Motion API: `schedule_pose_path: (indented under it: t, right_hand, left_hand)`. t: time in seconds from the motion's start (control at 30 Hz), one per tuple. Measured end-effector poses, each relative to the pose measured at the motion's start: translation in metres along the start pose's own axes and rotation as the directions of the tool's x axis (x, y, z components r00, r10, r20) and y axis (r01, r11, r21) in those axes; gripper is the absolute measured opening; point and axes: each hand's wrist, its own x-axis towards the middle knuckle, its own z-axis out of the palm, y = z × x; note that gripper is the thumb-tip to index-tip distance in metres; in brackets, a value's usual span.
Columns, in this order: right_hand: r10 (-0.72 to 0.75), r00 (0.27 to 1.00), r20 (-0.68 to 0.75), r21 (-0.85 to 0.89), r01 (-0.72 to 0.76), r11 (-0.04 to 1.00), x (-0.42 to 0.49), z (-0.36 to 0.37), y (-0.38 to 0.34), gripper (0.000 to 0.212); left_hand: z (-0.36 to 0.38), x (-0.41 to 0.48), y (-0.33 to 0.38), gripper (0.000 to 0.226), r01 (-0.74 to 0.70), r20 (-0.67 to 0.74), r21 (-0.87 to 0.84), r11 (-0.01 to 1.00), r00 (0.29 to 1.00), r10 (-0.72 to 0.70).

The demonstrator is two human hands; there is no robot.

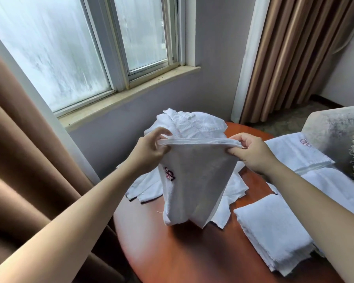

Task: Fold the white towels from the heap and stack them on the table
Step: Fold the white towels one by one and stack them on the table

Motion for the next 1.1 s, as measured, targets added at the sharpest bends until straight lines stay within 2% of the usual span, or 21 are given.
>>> schedule_pose_path:
  t: [0.07, 0.13, 0.23, 0.3, 0.37, 0.43, 0.53, 0.67, 0.77, 0.87, 0.93, 1.0, 1.1]
  right_hand:
    - [-0.016, 0.999, -0.045, 0.012, 0.016, 1.0, 0.003, 0.005, 0.002, 0.008]
    - [-0.01, 0.996, -0.087, 0.051, 0.014, 0.999, 0.005, 0.009, 0.002, 0.007]
    - [0.052, 0.996, -0.077, 0.247, -0.031, 0.968, 0.004, 0.013, 0.0, 0.003]
    - [0.095, 0.995, -0.033, 0.389, -0.075, 0.918, 0.003, 0.014, -0.002, 0.009]
    - [0.131, 0.991, 0.039, 0.489, -0.133, 0.862, 0.003, 0.011, -0.004, 0.011]
    - [0.155, 0.977, 0.148, 0.539, -0.211, 0.815, 0.004, 0.007, -0.004, 0.011]
    - [0.227, 0.923, 0.31, 0.503, -0.362, 0.785, 0.008, 0.007, -0.002, 0.016]
    - [0.399, 0.861, 0.316, 0.36, -0.498, 0.789, 0.011, 0.013, 0.014, 0.023]
    - [0.468, 0.827, 0.312, 0.243, -0.545, 0.802, 0.012, 0.02, 0.032, 0.018]
    - [0.503, 0.821, 0.272, 0.214, -0.561, 0.8, 0.016, 0.032, 0.053, 0.005]
    - [0.523, 0.827, 0.209, 0.236, -0.561, 0.793, 0.021, 0.043, 0.068, 0.009]
    - [0.525, 0.842, 0.121, 0.256, -0.538, 0.803, 0.029, 0.054, 0.084, 0.021]
    - [0.477, 0.879, -0.026, 0.278, -0.452, 0.848, 0.045, 0.066, 0.104, 0.03]
  left_hand:
    - [0.006, -0.004, -0.003, 0.036, -0.01, -0.035, -0.089, 0.996, 0.999, 0.007]
    - [0.01, -0.007, -0.003, 0.034, 0.005, -0.113, -0.275, 0.962, 0.993, -0.037]
    - [0.011, -0.007, -0.004, 0.033, 0.113, -0.18, -0.51, 0.852, 0.955, -0.235]
    - [0.009, -0.006, -0.003, 0.028, 0.186, -0.121, -0.624, 0.759, 0.936, -0.329]
    - [0.003, -0.005, 0.001, 0.022, 0.228, -0.015, -0.725, 0.65, 0.938, -0.346]
    - [-0.005, -0.005, 0.005, 0.019, 0.312, 0.118, -0.727, 0.611, 0.934, -0.337]
    - [-0.012, -0.003, 0.006, 0.017, 0.468, 0.302, -0.622, 0.628, 0.883, -0.36]
    - [-0.002, -0.001, -0.012, 0.026, 0.575, 0.353, -0.558, 0.599, 0.817, -0.455]
    - [0.018, -0.003, -0.032, 0.031, 0.63, 0.389, -0.524, 0.573, 0.776, -0.497]
    - [0.04, -0.008, -0.051, 0.037, 0.659, 0.403, -0.526, 0.538, 0.749, -0.526]
    - [0.052, -0.007, -0.064, 0.041, 0.651, 0.376, -0.56, 0.513, 0.751, -0.542]
    - [0.065, -0.003, -0.08, 0.043, 0.612, 0.298, -0.554, 0.564, 0.779, -0.552]
    - [0.089, 0.008, -0.097, 0.041, 0.507, 0.151, -0.538, 0.673, 0.844, -0.515]
